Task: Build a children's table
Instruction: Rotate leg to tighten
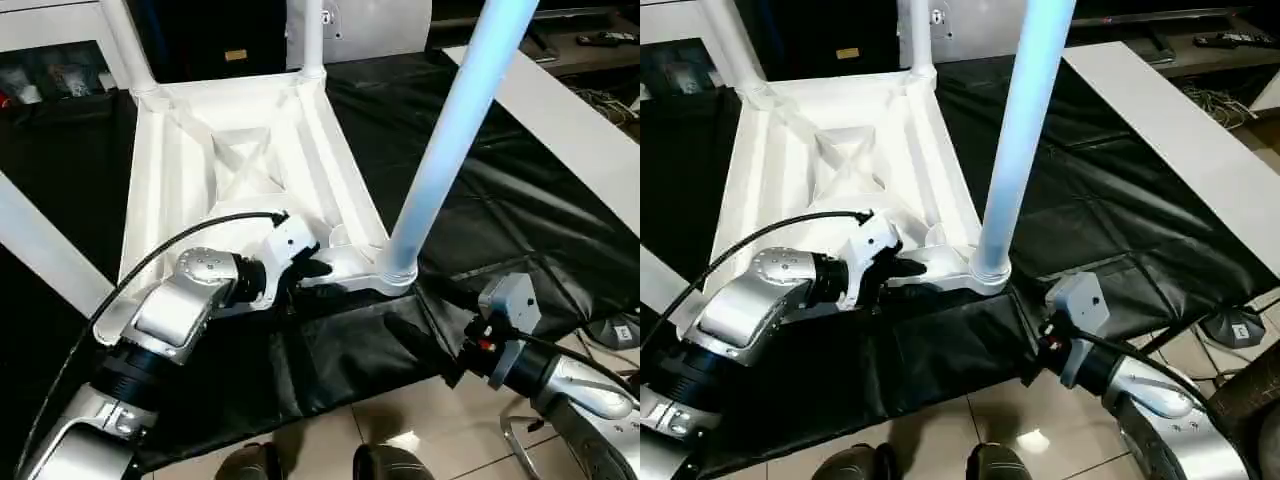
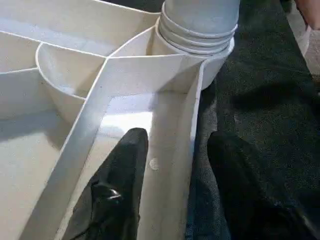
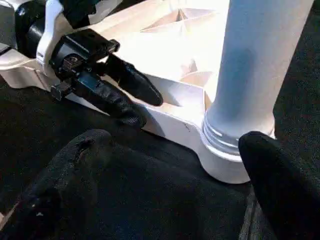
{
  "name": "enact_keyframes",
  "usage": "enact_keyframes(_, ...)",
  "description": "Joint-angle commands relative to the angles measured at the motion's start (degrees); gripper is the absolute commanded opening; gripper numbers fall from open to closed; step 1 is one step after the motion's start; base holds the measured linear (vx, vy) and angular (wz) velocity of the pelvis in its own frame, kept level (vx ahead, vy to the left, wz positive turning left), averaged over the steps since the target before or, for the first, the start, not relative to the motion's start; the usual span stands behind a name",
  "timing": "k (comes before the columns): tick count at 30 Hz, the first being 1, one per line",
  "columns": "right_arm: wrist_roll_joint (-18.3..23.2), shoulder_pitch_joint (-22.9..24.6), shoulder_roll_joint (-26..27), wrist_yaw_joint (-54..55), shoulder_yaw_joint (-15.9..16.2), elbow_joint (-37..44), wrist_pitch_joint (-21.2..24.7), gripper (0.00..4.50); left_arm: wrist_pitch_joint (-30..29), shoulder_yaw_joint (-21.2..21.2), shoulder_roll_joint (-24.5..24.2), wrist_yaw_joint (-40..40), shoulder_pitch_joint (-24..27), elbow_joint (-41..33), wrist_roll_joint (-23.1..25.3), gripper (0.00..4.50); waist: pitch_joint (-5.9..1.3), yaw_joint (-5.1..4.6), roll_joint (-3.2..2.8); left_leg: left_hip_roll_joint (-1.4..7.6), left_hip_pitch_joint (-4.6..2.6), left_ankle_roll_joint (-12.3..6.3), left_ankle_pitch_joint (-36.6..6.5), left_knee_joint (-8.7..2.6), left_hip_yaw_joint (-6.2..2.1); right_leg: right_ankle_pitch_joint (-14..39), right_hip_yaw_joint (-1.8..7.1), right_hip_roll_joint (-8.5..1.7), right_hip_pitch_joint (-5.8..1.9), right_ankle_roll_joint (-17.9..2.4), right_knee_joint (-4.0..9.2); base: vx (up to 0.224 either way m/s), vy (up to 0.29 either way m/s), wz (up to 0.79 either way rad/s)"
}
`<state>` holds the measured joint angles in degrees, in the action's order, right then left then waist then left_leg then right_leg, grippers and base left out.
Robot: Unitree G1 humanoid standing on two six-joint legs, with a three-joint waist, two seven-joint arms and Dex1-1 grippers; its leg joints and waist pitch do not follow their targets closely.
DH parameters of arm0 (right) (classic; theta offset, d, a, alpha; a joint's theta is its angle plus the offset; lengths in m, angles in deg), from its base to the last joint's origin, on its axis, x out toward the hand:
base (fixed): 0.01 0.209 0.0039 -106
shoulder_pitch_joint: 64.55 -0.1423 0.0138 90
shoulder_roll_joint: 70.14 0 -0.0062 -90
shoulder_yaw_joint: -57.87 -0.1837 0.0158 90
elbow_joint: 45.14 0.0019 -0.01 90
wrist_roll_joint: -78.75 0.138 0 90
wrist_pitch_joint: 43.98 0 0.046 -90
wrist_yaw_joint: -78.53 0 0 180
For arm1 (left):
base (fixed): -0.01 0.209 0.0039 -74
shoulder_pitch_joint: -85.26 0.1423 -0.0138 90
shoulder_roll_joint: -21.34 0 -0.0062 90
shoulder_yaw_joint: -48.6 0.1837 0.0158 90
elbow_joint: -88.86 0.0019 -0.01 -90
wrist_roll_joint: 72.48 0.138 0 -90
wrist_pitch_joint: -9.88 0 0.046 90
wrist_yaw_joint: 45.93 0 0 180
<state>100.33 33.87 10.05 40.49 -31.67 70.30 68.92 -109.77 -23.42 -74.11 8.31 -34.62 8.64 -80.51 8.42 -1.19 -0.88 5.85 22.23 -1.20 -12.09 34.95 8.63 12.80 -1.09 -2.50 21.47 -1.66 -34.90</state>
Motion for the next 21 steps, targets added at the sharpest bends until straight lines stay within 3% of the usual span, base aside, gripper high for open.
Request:
enact_keyframes(1,-0.6,0.2,-0.7,-0.8,0.0,-1.0,-0.9,4.50,0.2,2.2,-0.1,1.0,0.4,0.2,0.5,1.82,-3.19,-0.04,0.22,7.52,-1.02,-6.15,-7.5,-5.08,-3.15,4.5,3.35,-7.48,-2.06,-15.9,4.15,0.000,0.000,0.00)
enact_keyframes(9,-1.0,0.8,-2.7,-2.1,1.4,-1.0,0.7,4.50,2.4,4.5,-1.5,2.0,-0.1,0.1,3.2,1.18,-3.03,-0.03,0.25,7.51,-1.06,-5.69,-8.7,-5.22,-3.05,6.9,3.48,-7.51,-1.93,-15.3,4.49,0.000,0.000,0.00)
enact_keyframes(18,-1.0,-0.1,-3.3,-2.8,1.0,-3.2,-1.0,4.50,3.1,5.0,-1.9,3.6,0.0,-0.1,3.1,0.35,-3.13,-0.02,0.21,7.56,-1.01,-6.08,-7.6,-5.20,-3.00,4.7,3.44,-7.58,-2.00,-15.8,4.36,0.000,0.000,0.00)
enact_keyframes(21,-0.1,-1.9,-4.3,-4.6,-1.3,-6.0,-2.7,4.50,10.3,3.9,-3.9,11.1,2.2,-1.4,-0.3,0.25,-3.34,0.03,0.25,7.42,-0.89,-6.73,-6.5,-5.07,-2.99,3.1,3.38,-7.61,-2.19,-16.0,4.23,0.000,0.000,0.00)
